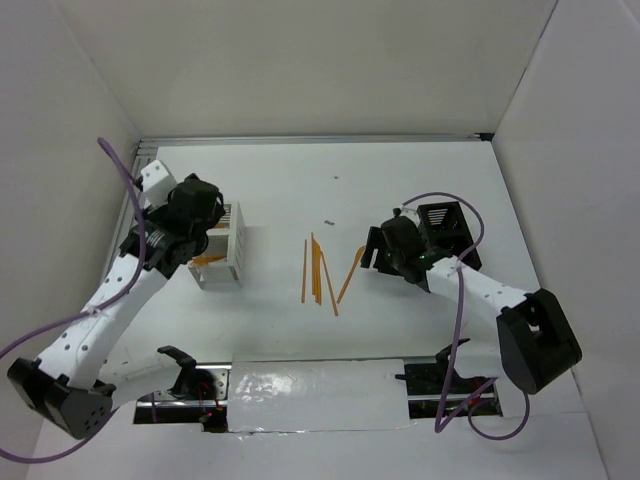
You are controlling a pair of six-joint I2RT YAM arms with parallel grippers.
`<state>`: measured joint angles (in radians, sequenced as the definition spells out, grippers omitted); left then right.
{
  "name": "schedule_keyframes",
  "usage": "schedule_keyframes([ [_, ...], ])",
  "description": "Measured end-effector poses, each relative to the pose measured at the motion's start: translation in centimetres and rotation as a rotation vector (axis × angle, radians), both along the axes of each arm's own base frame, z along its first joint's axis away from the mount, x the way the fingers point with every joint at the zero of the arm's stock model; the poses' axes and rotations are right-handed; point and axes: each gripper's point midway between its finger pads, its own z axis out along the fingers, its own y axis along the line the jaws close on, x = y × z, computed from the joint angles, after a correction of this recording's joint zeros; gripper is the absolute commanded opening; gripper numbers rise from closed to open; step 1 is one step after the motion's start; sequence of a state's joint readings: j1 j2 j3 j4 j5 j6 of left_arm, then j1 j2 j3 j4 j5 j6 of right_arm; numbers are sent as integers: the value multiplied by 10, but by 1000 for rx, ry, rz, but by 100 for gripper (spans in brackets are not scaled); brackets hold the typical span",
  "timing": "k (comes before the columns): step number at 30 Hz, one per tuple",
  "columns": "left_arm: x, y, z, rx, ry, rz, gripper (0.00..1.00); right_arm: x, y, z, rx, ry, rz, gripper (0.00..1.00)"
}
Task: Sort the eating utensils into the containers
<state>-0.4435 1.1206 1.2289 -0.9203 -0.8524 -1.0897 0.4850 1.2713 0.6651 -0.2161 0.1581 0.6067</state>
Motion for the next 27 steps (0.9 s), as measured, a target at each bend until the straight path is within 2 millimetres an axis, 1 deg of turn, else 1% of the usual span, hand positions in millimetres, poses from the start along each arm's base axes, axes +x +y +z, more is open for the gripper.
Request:
schedule_keyframes([
  [1, 11, -8, 14, 19, -61, -87, 100, -1, 2, -4, -4, 11, 5, 77],
  [3, 22, -30, 37, 26, -152, -285, 100, -4, 8, -15, -13, 39, 15, 73],
  [6, 22, -62, 70, 30, -265, -545, 100, -10, 13, -32, -34, 88, 26, 72],
  [7, 21, -74, 81, 41, -288, -636, 100, -12, 14, -36, -40, 99, 30, 70],
  [10, 24, -105, 107, 63, -322, -834, 100, -15, 21, -41, -57, 108, 41, 69],
  [11, 26, -114, 111, 66, -324, -886, 100, -13, 25, -41, -64, 103, 42, 69],
  [13, 32, -130, 111, 73, -308, -975, 100, -10, 33, -40, -74, 98, 49, 68],
  [14, 36, -137, 103, 68, -285, -1008, 100, -7, 39, -40, -80, 95, 53, 68],
  [16, 39, -148, 79, 58, -221, -1068, 100, -4, 48, -43, -92, 97, 56, 68],
  [18, 35, -156, 51, 37, -154, -1119, 100, -5, 54, -49, -110, 103, 58, 67],
  [19, 32, -157, 39, 35, -124, -1139, 100, -5, 58, -49, -113, 98, 54, 65],
  [20, 29, -157, 30, 29, -99, -1153, 100, -6, 61, -49, -113, 96, 50, 62],
  [21, 26, -158, 25, 23, -83, -1162, 100, -5, 63, -50, -121, 94, 44, 62],
  [22, 24, -158, 22, 20, -74, -1169, 100, -4, 65, -50, -127, 90, 35, 60],
  [23, 23, -159, 22, 17, -74, -1175, 100, -2, 67, -51, -134, 86, 25, 51],
  [24, 23, -159, 24, 16, -81, -1177, 100, 0, 70, -51, -141, 83, 16, 48],
  [25, 21, -159, 27, 17, -90, -1180, 100, 3, 72, -52, -146, 79, 5, 43],
  [26, 19, -158, 30, 18, -100, -1181, 100, 5, 73, -52, -156, 74, -4, 31],
  [27, 17, -158, 35, 19, -114, -1182, 100, 7, 75, -54, -167, 72, -12, 18],
])
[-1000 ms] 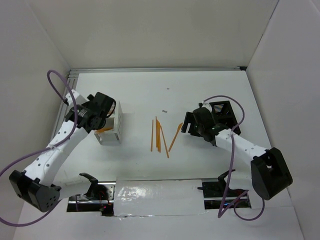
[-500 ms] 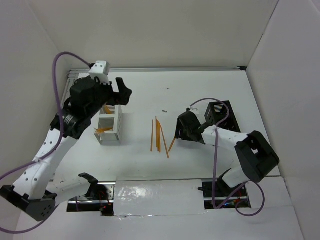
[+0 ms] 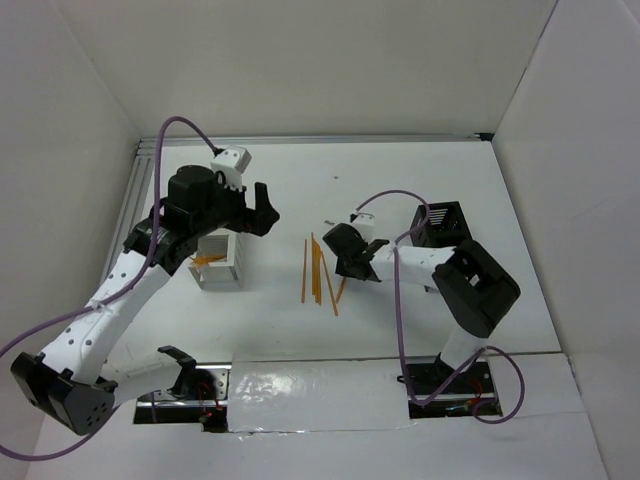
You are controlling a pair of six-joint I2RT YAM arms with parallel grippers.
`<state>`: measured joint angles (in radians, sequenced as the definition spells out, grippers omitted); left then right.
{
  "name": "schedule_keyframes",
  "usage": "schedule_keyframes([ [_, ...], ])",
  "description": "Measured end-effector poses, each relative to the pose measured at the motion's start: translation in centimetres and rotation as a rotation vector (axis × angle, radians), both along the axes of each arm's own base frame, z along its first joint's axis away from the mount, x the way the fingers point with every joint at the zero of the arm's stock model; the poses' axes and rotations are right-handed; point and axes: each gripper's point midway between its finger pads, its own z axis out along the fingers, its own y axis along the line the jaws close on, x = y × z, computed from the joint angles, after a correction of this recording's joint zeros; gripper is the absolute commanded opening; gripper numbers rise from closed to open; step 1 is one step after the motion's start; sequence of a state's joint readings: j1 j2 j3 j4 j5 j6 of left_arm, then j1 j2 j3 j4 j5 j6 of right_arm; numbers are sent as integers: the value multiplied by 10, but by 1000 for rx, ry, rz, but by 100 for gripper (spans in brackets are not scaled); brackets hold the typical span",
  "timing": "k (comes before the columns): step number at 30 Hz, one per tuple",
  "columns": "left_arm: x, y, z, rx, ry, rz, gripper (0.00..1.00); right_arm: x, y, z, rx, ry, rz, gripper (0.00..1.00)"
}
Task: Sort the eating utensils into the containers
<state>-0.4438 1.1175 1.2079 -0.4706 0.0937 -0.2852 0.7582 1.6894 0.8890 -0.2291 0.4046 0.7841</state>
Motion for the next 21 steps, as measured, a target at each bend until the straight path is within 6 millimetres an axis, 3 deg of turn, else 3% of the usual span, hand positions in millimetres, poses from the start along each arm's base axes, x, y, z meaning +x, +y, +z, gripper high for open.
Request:
schedule_keyframes([
  [3, -6, 3, 12, -16, -35, -2, 100, 7, 7, -3, -29, -17, -19, 0],
  [6, -9, 3, 18, -27, -51, -5, 100, 13, 14, -2, -54, -41, -24, 0],
  [10, -5, -1, 9, -28, -15, -9, 100, 13, 14, -1, -69, -58, -6, 0],
  [12, -1, -7, -2, -43, 35, -9, 100, 6, 12, 2, -66, -59, 41, 0],
  [13, 2, -11, -9, -54, 66, -6, 100, -8, 6, -8, -82, -20, 92, 0],
  [17, 18, -29, -42, -97, 197, 22, 99, -26, 7, 31, 21, -68, 224, 0],
  [21, 26, -50, -73, -128, 289, 9, 98, -31, 29, 96, 184, -211, 372, 0],
])
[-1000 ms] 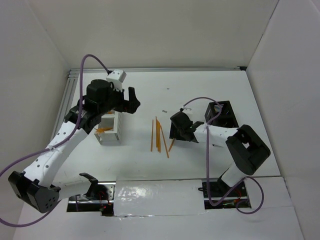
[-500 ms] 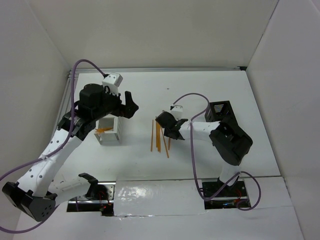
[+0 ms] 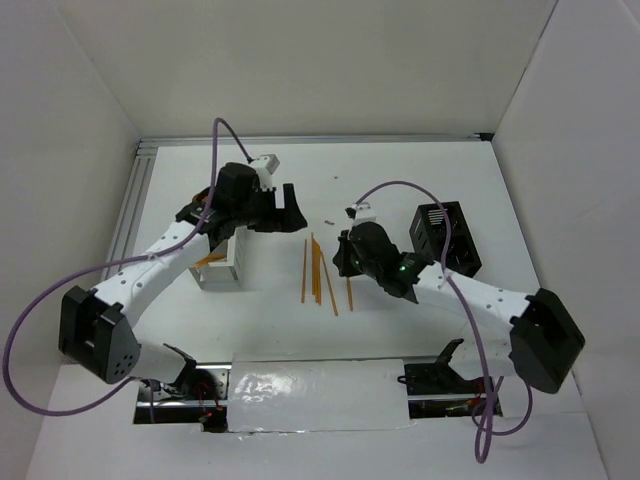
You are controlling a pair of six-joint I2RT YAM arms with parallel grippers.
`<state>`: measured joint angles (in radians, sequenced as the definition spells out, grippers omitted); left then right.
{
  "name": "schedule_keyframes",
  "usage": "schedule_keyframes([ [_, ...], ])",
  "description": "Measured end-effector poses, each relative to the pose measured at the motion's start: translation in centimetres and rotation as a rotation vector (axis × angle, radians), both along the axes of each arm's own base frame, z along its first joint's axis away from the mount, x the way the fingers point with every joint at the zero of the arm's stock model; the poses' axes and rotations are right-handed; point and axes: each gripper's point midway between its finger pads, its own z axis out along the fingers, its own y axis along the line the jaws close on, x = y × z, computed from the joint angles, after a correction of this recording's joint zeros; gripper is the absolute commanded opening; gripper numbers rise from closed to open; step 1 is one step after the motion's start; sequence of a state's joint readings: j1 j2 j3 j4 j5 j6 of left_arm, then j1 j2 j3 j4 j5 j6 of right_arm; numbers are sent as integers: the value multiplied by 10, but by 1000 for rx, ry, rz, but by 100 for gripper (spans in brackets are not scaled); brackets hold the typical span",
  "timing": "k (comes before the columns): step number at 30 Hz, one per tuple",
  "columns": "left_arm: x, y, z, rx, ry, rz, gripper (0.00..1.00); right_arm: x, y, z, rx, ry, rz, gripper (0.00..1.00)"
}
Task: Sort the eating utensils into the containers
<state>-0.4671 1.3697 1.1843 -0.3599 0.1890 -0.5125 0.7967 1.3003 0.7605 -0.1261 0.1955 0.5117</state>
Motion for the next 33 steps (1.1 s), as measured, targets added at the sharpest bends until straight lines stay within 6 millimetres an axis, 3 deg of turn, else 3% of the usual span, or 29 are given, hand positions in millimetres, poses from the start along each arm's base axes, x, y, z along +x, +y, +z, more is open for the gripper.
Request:
schedule_keyframes([
  [2, 2, -17, -6, -36, 19, -36, 98, -2, 9, 25, 61, -59, 62, 0],
  [4, 0, -28, -16, -37, 46, -64, 98, -4, 13, 37, 85, -89, 100, 0],
  [5, -1, -35, -18, -44, 57, -77, 98, -4, 13, 37, 81, -91, 104, 0],
  [8, 6, -55, -23, -46, 72, -106, 99, -5, 6, 25, 38, -54, 76, 13],
  [9, 7, -59, -26, -43, 78, -112, 100, -5, 2, 18, 19, -31, 57, 23],
  [10, 9, -61, -30, -37, 88, -111, 100, -6, -1, 10, -4, -5, 36, 22],
  [17, 15, -54, -45, 6, 109, -69, 100, -18, -21, -39, -129, 138, -55, 38],
  [23, 20, -47, -46, 17, 105, -42, 100, -24, -22, -65, -191, 191, -78, 41],
  [28, 20, -36, -52, 23, 115, -19, 100, -30, -30, -97, -282, 248, -102, 38],
  [30, 19, -31, -54, 27, 120, -12, 100, -27, -26, -96, -276, 240, -107, 37],
  [33, 20, -28, -53, 26, 116, -5, 100, -25, -27, -98, -286, 235, -117, 25],
])
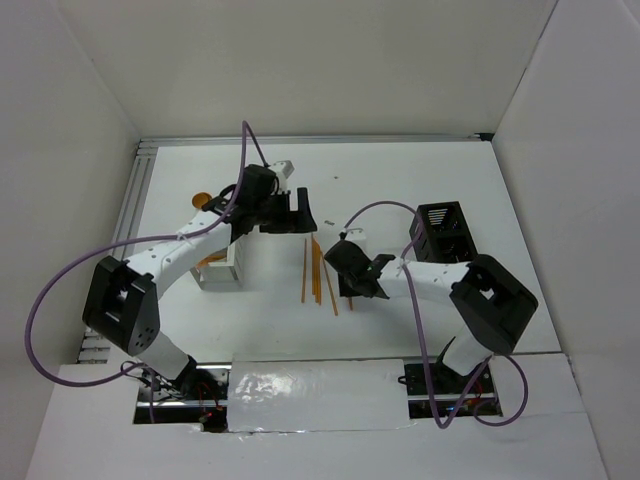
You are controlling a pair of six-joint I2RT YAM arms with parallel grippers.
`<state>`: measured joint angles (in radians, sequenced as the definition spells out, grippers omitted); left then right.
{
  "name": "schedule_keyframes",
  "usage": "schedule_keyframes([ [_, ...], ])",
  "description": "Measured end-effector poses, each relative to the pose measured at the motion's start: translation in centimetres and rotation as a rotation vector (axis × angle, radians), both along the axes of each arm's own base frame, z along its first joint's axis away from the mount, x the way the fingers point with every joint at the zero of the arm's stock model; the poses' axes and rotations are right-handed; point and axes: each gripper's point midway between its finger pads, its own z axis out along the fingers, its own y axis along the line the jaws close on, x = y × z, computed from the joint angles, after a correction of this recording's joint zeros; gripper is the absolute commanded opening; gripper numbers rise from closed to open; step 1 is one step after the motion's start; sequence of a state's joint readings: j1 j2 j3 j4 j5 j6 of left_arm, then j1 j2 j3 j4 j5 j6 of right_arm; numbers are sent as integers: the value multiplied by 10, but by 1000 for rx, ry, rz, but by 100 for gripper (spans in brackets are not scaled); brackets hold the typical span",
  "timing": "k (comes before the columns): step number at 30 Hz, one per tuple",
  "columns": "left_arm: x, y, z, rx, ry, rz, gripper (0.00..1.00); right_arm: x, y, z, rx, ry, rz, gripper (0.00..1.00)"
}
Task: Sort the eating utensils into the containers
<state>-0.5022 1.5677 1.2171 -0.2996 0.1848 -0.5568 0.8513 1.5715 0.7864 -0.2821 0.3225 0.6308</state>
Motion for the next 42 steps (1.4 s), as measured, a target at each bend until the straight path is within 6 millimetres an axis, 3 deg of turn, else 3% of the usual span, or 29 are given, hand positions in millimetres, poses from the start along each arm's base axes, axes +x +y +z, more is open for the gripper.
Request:
schedule_keyframes([
  [3, 0, 0, 3, -5, -8, -1, 100, 4, 1, -1, -3, -14, -7, 16],
  [4, 0, 0, 4, -7, -11, -3, 100, 5, 2, -1, -1, -18, -7, 12],
  [5, -1, 0, 4, -7, -12, -3, 100, 7, 3, -1, 2, -22, -8, 1],
  [6, -1, 0, 4, -8, -12, -4, 100, 9, 6, -2, 9, -26, -8, 0],
  [12, -4, -4, 5, -29, -4, -30, 100, 10, 13, 1, 15, -33, 10, 0],
  [17, -9, -21, -6, -74, 52, -51, 100, -14, 8, 7, 46, 8, 65, 0],
  [24, -22, -45, -48, -87, 207, -64, 100, -12, 11, 61, 214, -78, 70, 0],
  [35, -31, -82, -36, -180, 225, -131, 95, -16, 17, 68, 255, -69, 97, 0],
  [42, -32, -95, -40, -203, 261, -140, 87, -14, 20, 102, 330, -146, 106, 0],
])
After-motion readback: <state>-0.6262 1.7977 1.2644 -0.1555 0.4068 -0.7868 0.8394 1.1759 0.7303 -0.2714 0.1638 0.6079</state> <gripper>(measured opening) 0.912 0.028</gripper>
